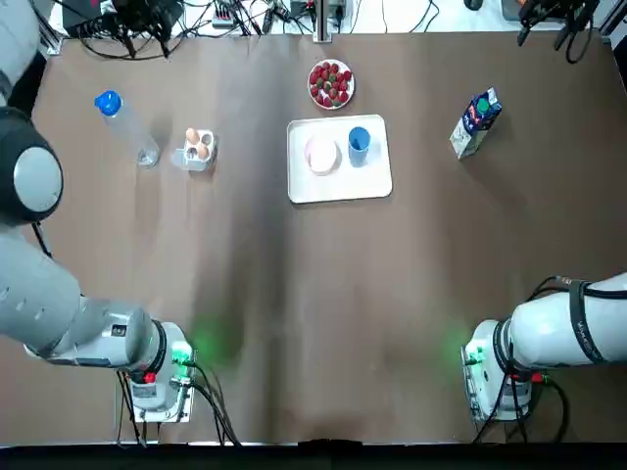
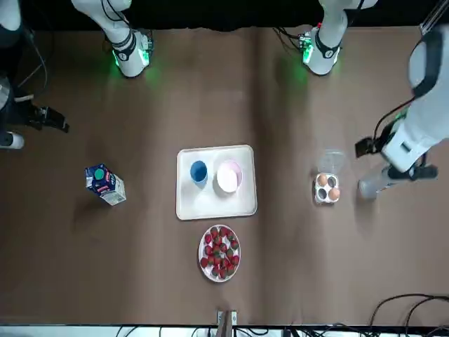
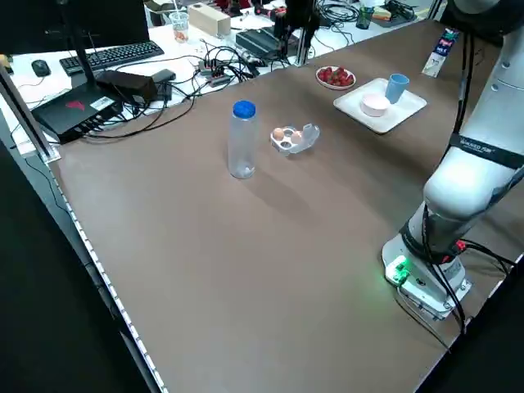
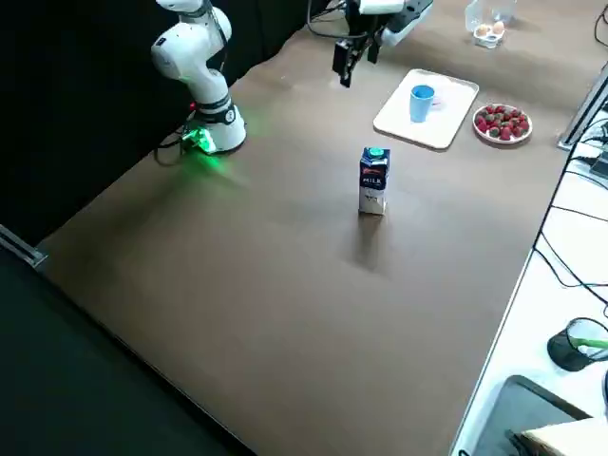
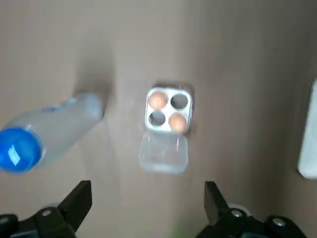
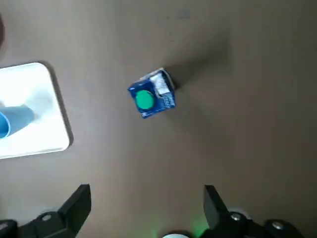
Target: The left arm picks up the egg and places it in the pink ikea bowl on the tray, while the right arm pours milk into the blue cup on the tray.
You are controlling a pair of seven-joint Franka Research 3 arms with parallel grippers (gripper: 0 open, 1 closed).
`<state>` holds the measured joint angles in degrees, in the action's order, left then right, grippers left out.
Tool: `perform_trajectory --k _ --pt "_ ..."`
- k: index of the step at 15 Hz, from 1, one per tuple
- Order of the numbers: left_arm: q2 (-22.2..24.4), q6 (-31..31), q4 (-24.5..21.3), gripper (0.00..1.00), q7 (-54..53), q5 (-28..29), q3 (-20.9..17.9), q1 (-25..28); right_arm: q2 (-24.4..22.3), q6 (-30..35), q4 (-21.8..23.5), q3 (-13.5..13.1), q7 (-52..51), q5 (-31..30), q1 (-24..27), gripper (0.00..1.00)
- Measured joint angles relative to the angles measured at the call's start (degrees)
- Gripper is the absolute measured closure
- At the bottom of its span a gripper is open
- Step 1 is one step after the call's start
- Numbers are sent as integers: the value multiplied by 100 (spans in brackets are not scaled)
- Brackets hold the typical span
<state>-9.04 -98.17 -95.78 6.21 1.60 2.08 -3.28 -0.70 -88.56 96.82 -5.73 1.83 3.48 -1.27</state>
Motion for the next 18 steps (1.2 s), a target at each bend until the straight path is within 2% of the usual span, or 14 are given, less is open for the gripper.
perform_trajectory --k 4,8,11,14,18 --pt "-331 -1423 -792 0 0 198 4 -5 198 -242 18 4 -170 9 198 0" --pt "-953 -2503 -1049 0 0 266 -5 82 548 -680 19 103 -458 38 140 0" --pt "-1334 -3249 -1354 0 -56 275 -7 195 834 -1064 20 85 -1381 361 189 0" --pt "-1518 -3879 -1706 1 -80 276 -5 236 1121 -1272 -22 58 -2350 681 357 0" --pt "-1681 -4501 -2069 4 -80 277 10 220 1527 -1309 -212 48 -4047 1581 760 0"
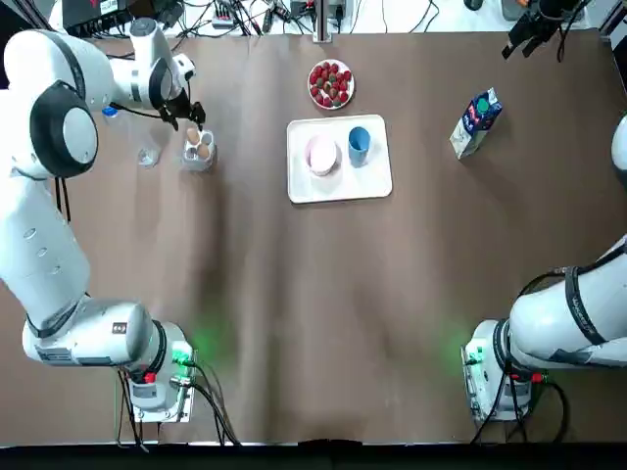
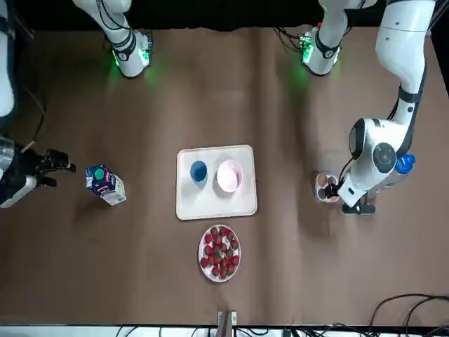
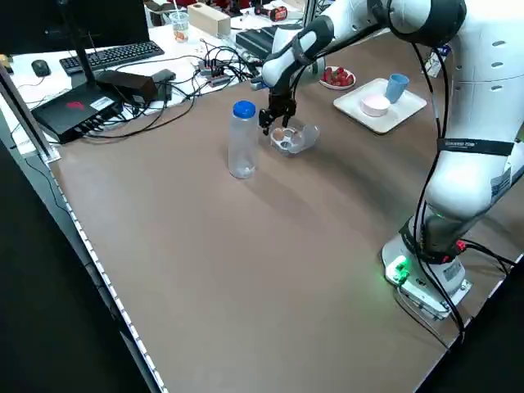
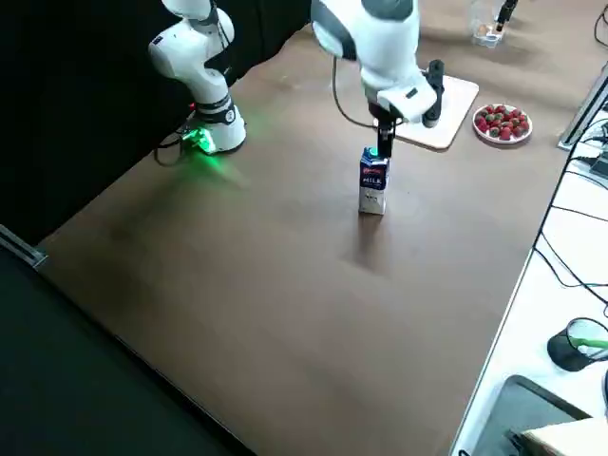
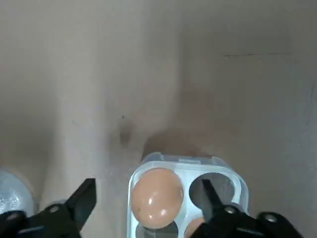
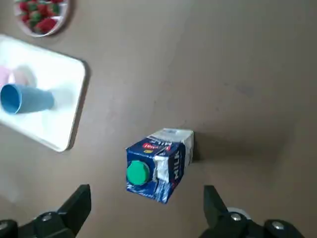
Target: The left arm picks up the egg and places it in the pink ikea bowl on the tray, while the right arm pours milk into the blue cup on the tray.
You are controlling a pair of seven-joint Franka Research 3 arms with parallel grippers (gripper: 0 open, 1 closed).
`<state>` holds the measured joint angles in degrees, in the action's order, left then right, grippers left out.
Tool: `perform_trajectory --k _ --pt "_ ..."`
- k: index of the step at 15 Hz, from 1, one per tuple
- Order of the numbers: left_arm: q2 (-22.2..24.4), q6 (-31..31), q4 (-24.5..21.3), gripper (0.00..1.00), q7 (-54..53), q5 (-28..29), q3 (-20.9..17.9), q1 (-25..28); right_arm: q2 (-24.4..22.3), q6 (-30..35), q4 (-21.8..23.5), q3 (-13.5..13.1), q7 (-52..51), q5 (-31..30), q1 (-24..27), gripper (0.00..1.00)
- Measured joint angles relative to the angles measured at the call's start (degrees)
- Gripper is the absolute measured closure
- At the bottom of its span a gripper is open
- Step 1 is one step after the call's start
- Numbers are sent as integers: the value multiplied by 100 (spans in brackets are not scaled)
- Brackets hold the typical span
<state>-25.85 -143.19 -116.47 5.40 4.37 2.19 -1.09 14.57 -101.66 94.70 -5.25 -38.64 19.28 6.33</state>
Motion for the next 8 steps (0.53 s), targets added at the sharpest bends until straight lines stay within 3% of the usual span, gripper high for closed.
perform_trajectory --k 2,3,8 --pt "-4 -33 -31 8 0 0 1 -13 180 4 -47 -3 -1058 362 215 0" --pt "-4 -33 -44 16 1 0 1 -26 348 4 -119 -6 -2055 700 383 0" --pt "-4 -33 -112 24 29 0 4 -30 754 15 -343 -8 -4336 1532 768 0"
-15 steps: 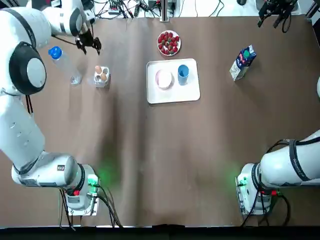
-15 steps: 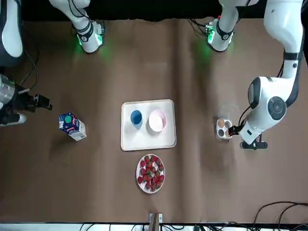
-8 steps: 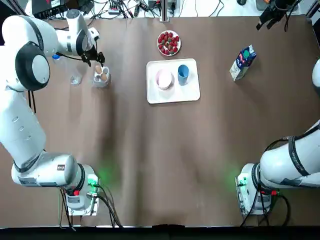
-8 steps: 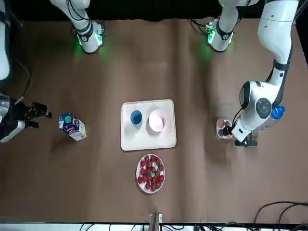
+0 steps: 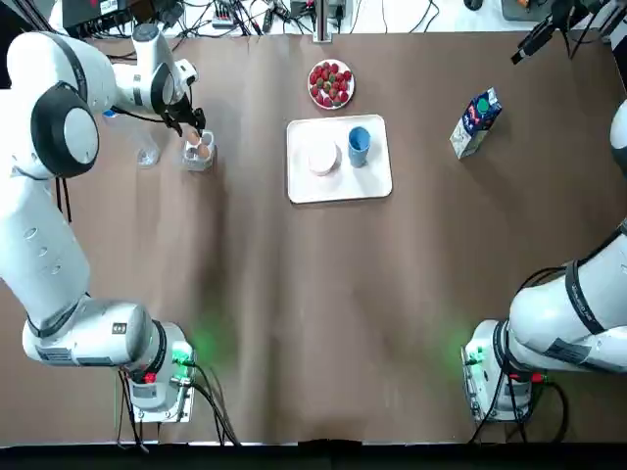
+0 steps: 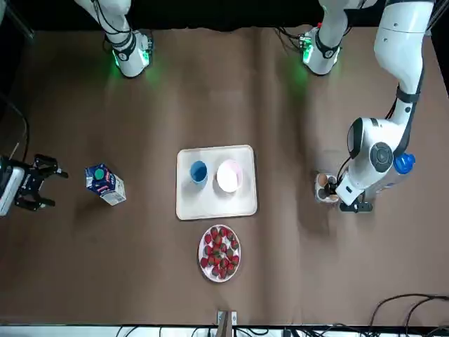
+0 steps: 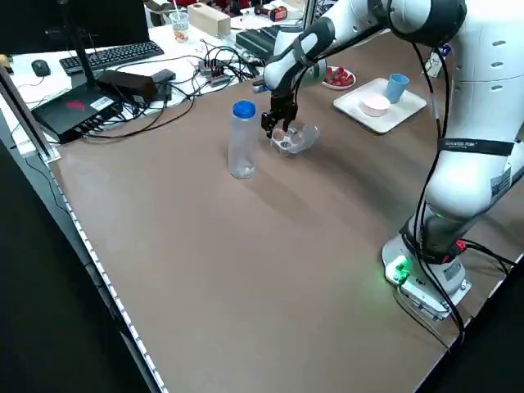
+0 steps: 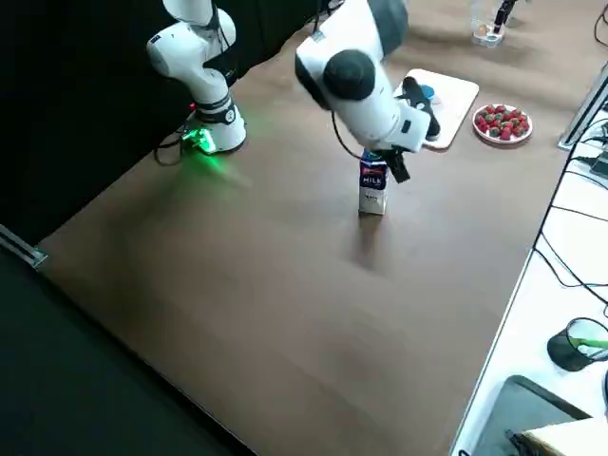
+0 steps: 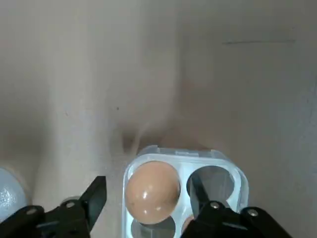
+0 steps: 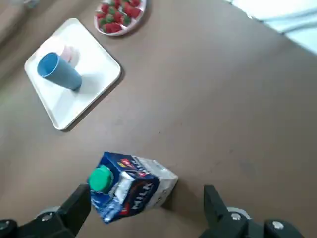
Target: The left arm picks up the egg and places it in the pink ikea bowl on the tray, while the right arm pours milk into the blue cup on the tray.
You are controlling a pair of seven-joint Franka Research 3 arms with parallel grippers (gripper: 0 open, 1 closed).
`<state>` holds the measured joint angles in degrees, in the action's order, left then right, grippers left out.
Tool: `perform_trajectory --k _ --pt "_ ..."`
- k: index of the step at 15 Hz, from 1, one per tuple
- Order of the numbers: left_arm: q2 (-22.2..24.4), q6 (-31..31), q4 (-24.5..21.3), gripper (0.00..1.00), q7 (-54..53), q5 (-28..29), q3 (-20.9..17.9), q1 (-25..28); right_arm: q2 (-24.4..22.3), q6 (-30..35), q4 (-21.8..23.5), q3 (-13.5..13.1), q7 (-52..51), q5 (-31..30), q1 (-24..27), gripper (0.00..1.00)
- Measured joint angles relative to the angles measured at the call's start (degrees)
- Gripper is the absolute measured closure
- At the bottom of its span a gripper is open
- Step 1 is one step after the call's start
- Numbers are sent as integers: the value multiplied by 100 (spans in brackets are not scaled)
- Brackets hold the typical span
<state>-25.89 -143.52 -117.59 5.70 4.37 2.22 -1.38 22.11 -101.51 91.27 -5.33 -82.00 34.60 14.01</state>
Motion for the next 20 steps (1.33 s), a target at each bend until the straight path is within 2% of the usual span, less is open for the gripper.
perform_trajectory --k 6,9,17,18,20 --pt "7 -27 1 29 28 0 61 -17 683 434 -33 -7 -2409 1093 653 0" --pt "7 -27 1 31 28 0 62 -18 1006 576 -86 -7 -3367 1437 813 0" --pt "7 -27 0 44 30 0 61 -16 1548 810 -128 53 -5892 1564 813 0" --pt "7 -28 0 45 30 0 61 -15 1685 822 -133 129 -6227 1568 811 0" --pt "7 -28 0 47 30 0 61 -15 1825 824 -136 207 -6337 1568 797 0"
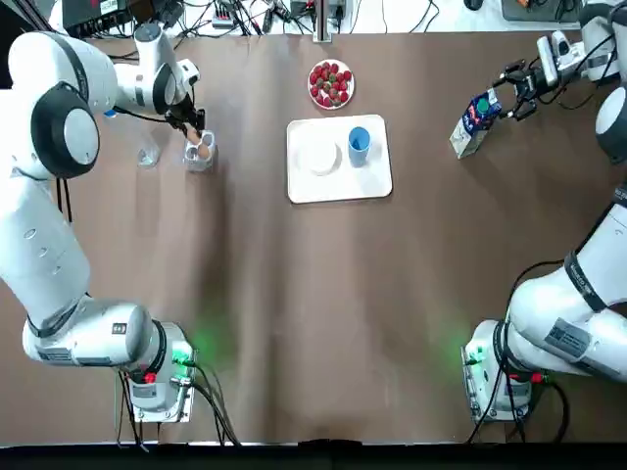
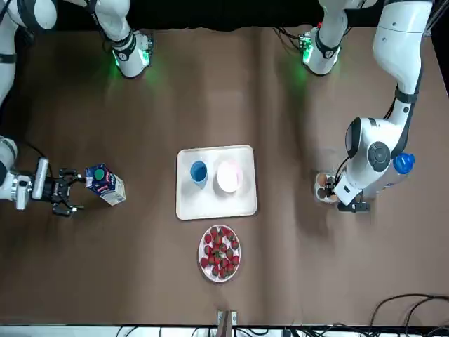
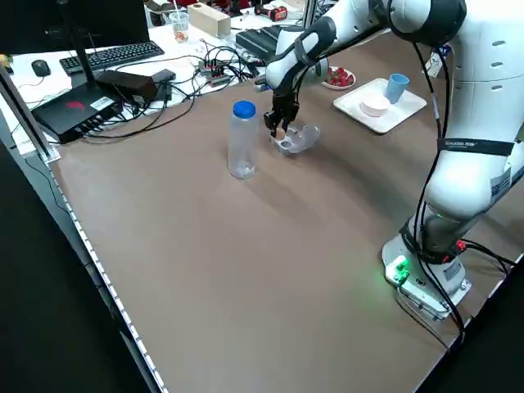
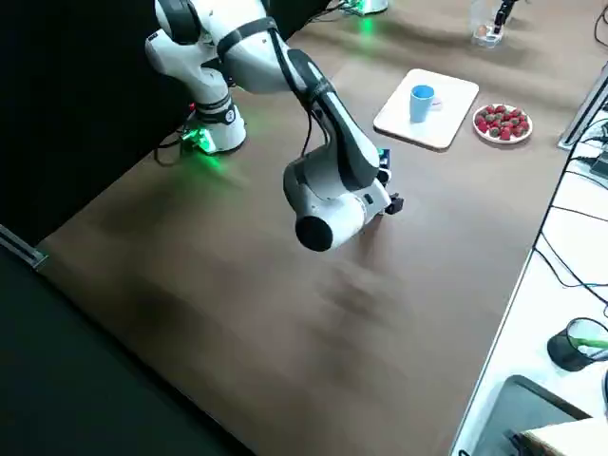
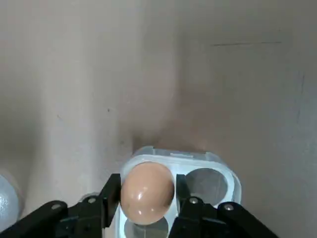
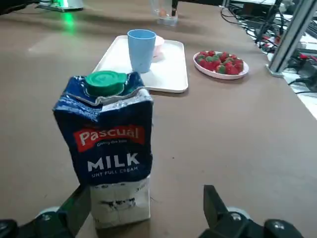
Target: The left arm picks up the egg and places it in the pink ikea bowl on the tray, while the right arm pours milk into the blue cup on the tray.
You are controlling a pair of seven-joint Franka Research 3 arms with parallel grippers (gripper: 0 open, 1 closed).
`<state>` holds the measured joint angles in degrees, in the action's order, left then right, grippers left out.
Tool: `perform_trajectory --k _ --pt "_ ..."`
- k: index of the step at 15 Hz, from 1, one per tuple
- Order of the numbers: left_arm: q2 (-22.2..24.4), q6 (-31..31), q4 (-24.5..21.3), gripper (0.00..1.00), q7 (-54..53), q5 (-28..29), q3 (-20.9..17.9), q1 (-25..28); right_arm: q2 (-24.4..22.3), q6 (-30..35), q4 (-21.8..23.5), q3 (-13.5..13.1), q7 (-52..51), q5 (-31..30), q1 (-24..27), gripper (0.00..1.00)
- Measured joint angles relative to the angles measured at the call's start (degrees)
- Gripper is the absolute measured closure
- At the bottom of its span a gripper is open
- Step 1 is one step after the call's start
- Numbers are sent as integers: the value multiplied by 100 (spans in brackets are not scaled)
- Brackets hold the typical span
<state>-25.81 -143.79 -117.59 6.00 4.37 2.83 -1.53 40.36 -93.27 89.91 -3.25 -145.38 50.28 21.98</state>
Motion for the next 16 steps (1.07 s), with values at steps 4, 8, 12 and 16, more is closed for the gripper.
perform_trajectory --k 4,8,12,16 --pt "6 0 0 52 0 0 0 1 199 75 -7 137 -71 0 -16 0" --pt "6 0 0 52 0 0 0 1 343 131 -11 136 -85 0 -3 0" --pt "12 0 3 52 0 0 0 1 425 189 -26 130 -118 -1 5 0" --pt "38 2 21 52 112 0 0 6 470 298 -33 109 -118 -2 23 0"
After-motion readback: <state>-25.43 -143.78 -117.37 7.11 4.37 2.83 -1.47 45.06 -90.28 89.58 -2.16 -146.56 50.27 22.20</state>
